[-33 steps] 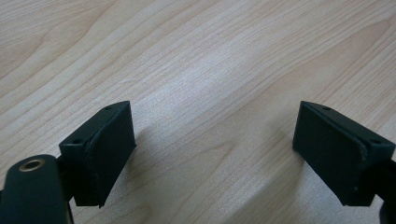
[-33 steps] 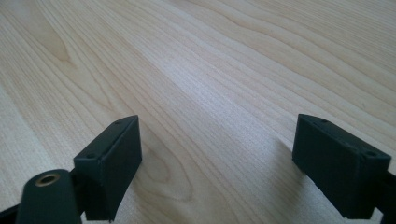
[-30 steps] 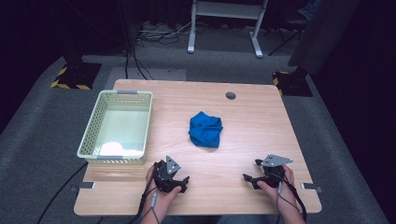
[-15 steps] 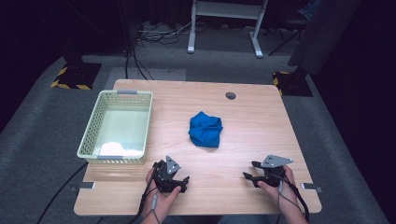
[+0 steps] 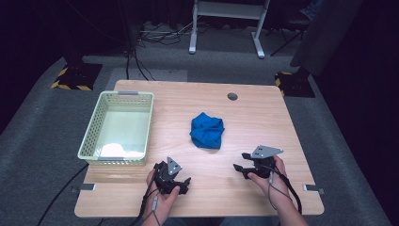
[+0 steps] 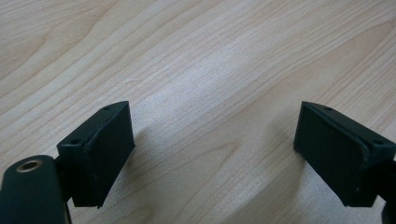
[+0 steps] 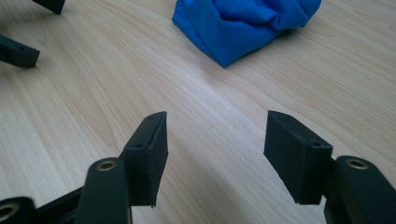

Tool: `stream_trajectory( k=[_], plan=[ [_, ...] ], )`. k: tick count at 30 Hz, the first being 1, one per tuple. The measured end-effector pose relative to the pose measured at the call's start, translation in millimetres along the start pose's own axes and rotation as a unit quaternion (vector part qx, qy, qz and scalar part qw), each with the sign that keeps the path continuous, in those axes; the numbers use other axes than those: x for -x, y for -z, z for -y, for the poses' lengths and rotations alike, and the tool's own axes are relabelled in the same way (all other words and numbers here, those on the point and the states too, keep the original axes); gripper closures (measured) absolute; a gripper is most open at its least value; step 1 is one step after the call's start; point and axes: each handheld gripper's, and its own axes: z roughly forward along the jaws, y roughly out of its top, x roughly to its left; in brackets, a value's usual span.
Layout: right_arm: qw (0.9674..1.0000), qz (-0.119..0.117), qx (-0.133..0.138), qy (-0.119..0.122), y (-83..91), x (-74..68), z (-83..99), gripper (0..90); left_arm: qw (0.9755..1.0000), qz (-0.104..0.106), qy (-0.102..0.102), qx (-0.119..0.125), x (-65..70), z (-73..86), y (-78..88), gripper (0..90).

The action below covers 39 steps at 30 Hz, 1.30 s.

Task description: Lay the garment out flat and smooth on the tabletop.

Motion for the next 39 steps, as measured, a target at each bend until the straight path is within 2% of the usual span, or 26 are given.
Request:
stream_trajectory(
  k=[3,15,18,24,29,32,34,37,39],
  plan=[
    [1.0000,0.001,0.001,-0.006,-4.7,0.1,-6.7,38.8,1.0000,-0.001,0.001,0.000,0.0,-0.1,-0.1,11.7],
    [0.9999,0.010,0.007,0.001,-21.4,4.0,-37.1,37.7,1.0000,0.001,0.000,-0.001,-0.7,-1.0,-0.8,11.6],
    [0.9999,0.013,-0.002,0.009,-32.5,5.9,-44.3,37.7,1.0000,0.000,-0.002,-0.001,-0.8,-0.9,-0.7,11.6],
    [0.9991,0.003,-0.031,0.027,-60.7,5.6,-55.7,38.8,1.0000,0.001,0.000,0.000,-1.0,-0.2,-0.2,11.7],
    [0.9982,0.004,-0.036,0.048,-77.9,1.7,-65.7,51.4,1.0000,0.001,0.000,0.000,-1.0,-0.3,-0.2,11.7],
    [0.9969,0.018,-0.039,0.066,-86.6,-1.4,-71.7,57.3,1.0000,0.003,0.000,0.000,-1.2,-0.4,-0.4,11.6],
    [0.9960,0.019,-0.041,0.078,-90.5,-3.1,-74.0,68.4,1.0000,0.005,-0.001,0.000,-1.9,-0.7,-0.6,11.6],
    [0.9955,0.014,-0.046,0.082,-92.2,-4.4,-73.5,83.9,1.0000,0.004,0.002,0.002,-2.1,-0.5,-0.4,12.3],
    [0.9952,0.010,-0.045,0.086,-90.1,-5.8,-71.7,86.5,1.0000,0.003,-0.002,0.004,-3.0,-0.2,0.6,15.7]
  ],
)
